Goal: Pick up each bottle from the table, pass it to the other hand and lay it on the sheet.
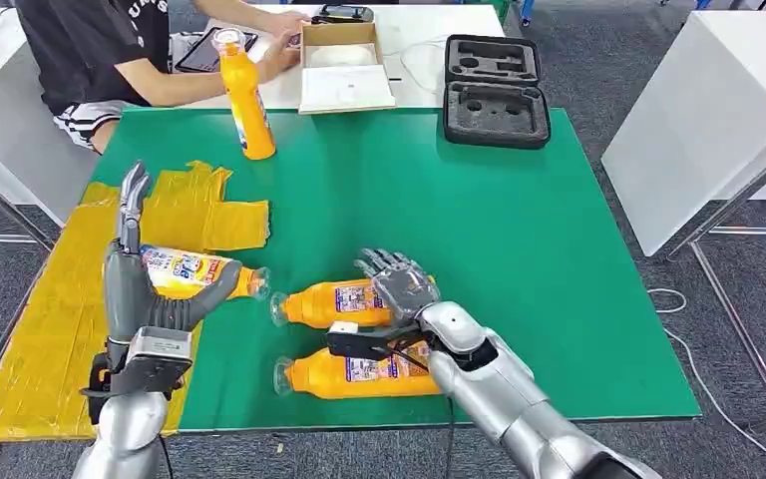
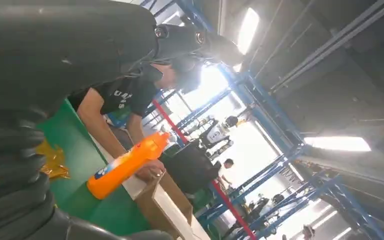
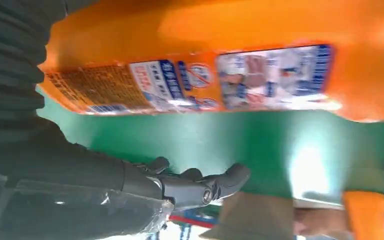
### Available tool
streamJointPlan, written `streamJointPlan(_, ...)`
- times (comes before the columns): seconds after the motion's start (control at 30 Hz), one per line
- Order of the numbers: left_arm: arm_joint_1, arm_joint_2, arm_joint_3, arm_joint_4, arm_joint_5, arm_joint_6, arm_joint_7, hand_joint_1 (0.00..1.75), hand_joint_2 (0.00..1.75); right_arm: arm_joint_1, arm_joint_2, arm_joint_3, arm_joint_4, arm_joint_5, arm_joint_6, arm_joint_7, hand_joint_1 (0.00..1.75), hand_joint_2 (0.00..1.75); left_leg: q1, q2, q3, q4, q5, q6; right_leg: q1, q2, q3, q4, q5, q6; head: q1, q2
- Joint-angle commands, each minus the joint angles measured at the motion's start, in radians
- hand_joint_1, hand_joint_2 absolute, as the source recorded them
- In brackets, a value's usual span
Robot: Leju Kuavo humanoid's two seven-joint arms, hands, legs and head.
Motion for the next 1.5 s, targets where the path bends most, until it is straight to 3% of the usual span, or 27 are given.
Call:
streamJointPlan(0.03,-0.019,-0.009,0.021,0.078,0.001,0.003,0.005,0.00,1.75,-0.048,0.000,0.005,0.141,0.042,-0.018,0.046,0.00,1.75,0.000,0.001,0.004,0.000,-0.002,-0.002,0.001,0.000,0.005,-0.001,-0.001,-0.001,0.000,0.000)
streamJointPlan(0.33,-0.049,-0.014,0.021,0.117,0.013,-0.001,0.007,0.00,1.75,-0.060,-0.001,-0.027,0.202,0.086,0.015,0.091,0.00,1.75,0.002,0.003,0.010,0.002,-0.006,-0.005,0.002,-0.001,0.012,0.000,-0.005,-0.002,0.000,0.000)
streamJointPlan(0.47,-0.047,-0.012,0.012,0.133,0.017,0.001,0.007,0.00,1.75,-0.073,0.007,-0.058,0.254,0.092,0.011,0.098,0.02,1.75,0.000,0.000,0.004,0.000,-0.001,-0.002,0.001,-0.001,0.004,-0.001,-0.001,-0.001,0.000,0.000)
streamJointPlan(0.5,-0.048,-0.013,0.010,0.136,0.017,0.002,0.007,0.00,1.75,-0.075,0.005,-0.061,0.259,0.092,0.014,0.098,0.21,1.75,0.001,0.002,0.007,0.001,-0.003,-0.004,0.001,-0.001,0.008,-0.001,-0.003,-0.001,0.000,0.000)
streamJointPlan(0.57,-0.053,-0.011,0.004,0.145,0.026,0.003,0.005,0.00,1.75,-0.083,0.006,-0.069,0.285,0.096,0.022,0.091,1.52,1.75,0.001,0.001,0.007,0.000,-0.003,-0.003,0.001,-0.001,0.007,-0.001,-0.002,-0.001,0.000,0.000)
streamJointPlan(0.6,-0.055,-0.012,0.003,0.144,0.026,0.003,0.005,0.00,1.75,-0.083,0.005,-0.069,0.285,0.096,0.022,0.090,1.71,1.75,0.001,0.000,0.006,0.000,-0.002,-0.003,0.001,-0.002,0.006,-0.001,-0.002,-0.001,0.000,0.000)
streamJointPlan(1.0,-0.055,-0.017,0.006,0.144,0.036,0.003,0.009,0.00,1.75,-0.081,0.013,-0.104,0.291,0.083,-0.011,0.068,1.75,1.75,0.001,0.000,0.007,0.001,-0.002,-0.003,0.001,-0.002,0.008,-0.001,-0.002,-0.001,0.000,0.000)
streamJointPlan(1.17,-0.041,-0.014,0.009,0.133,0.035,0.001,0.006,0.00,1.75,-0.038,0.021,-0.174,0.197,0.040,-0.108,0.055,1.75,1.75,0.000,0.000,0.004,0.000,-0.001,-0.002,0.000,-0.001,0.004,-0.001,-0.001,-0.001,0.000,0.000)
streamJointPlan(1.5,-0.040,-0.014,0.008,0.132,0.035,0.001,0.006,0.00,1.75,-0.038,0.019,-0.175,0.194,0.039,-0.107,0.054,1.75,1.75,0.001,0.002,0.007,0.001,-0.004,-0.004,0.001,-0.001,0.007,0.000,-0.003,-0.001,0.000,0.000)
